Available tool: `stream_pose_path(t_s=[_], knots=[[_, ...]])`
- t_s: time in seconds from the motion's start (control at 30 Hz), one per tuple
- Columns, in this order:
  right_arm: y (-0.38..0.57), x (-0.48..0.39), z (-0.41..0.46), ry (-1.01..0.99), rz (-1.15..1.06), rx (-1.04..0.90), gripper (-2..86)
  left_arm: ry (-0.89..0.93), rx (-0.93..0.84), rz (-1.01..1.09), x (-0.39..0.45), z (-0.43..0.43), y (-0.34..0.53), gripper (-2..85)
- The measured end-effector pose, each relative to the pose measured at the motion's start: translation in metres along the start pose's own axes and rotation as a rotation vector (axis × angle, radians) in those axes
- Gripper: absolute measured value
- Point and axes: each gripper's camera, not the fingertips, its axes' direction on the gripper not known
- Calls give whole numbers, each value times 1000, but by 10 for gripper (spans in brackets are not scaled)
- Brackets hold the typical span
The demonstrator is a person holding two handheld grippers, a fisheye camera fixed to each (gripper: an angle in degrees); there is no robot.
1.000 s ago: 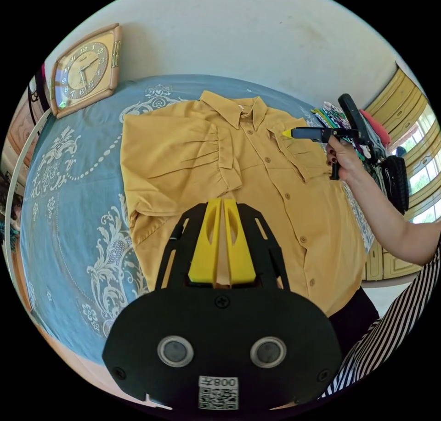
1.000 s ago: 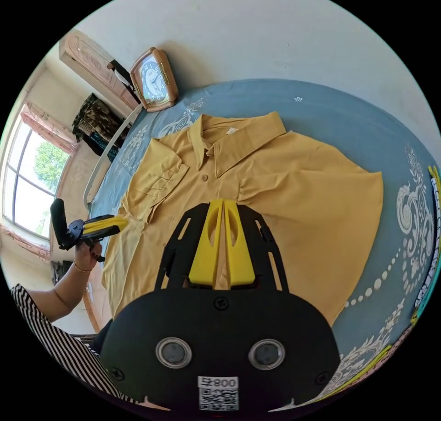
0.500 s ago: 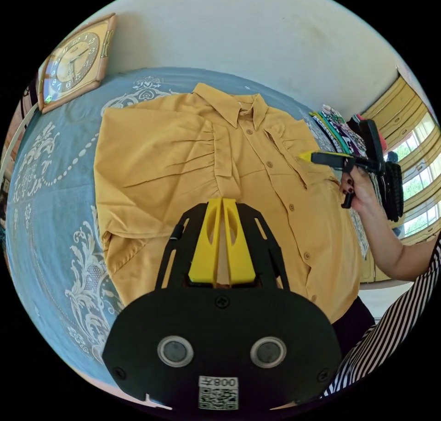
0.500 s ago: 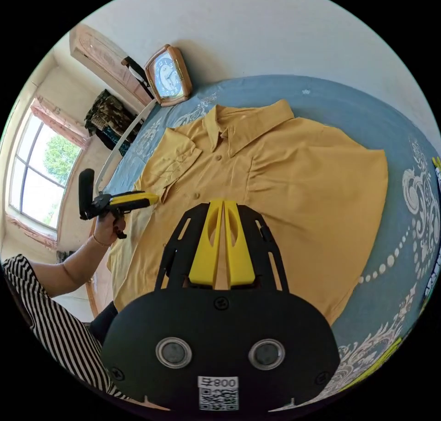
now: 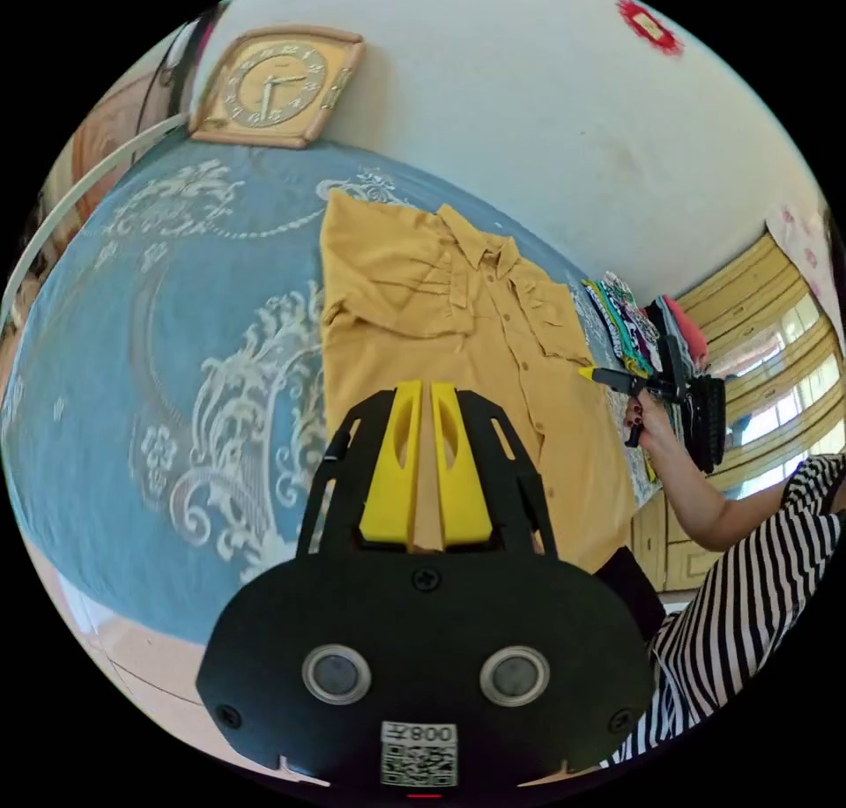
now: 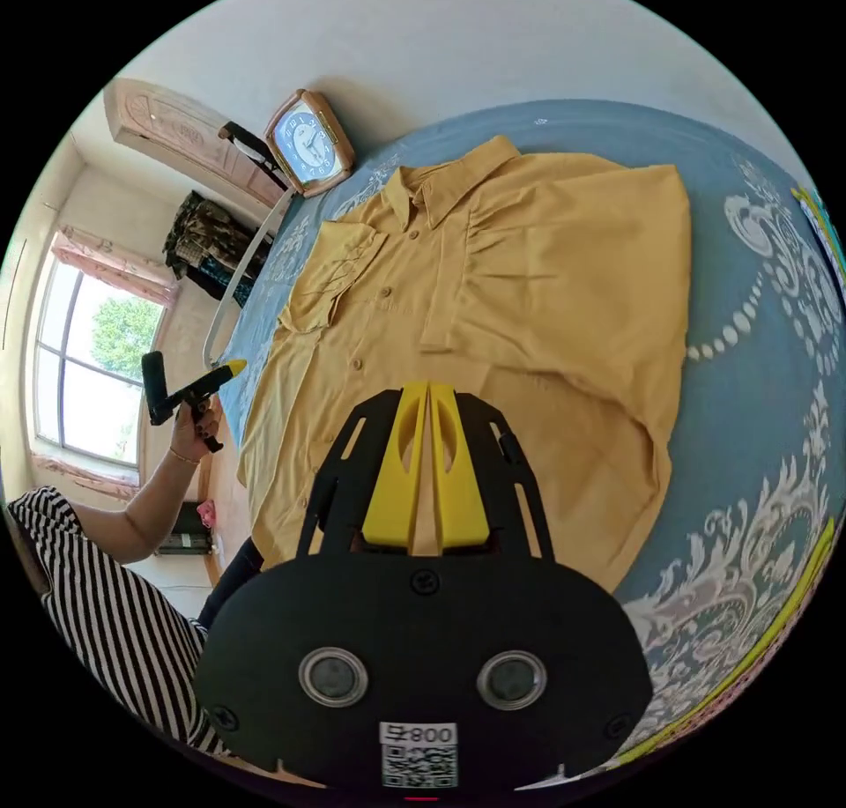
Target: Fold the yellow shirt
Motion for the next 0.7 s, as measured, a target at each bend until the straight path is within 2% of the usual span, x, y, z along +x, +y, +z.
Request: stream_pose_path(t_s=[0.17, 0.27, 0.47, 0.57, 0.7], knots=[[118, 7, -61, -55, 139, -24, 5, 63, -23, -292, -65, -53, 100, 70], [182, 10, -95, -82, 233, 0, 12, 97, -50, -390, -88, -67, 146, 87], [286, 29, -140, -183, 430, 78, 41, 246, -133, -476, -122, -55, 196, 119], [323, 36, -152, -237, 499, 98, 63, 326, -114, -498, -132, -50, 207, 121], [356, 34, -165, -165, 521, 78, 74, 372, -111, -538, -144, -46, 216, 117]])
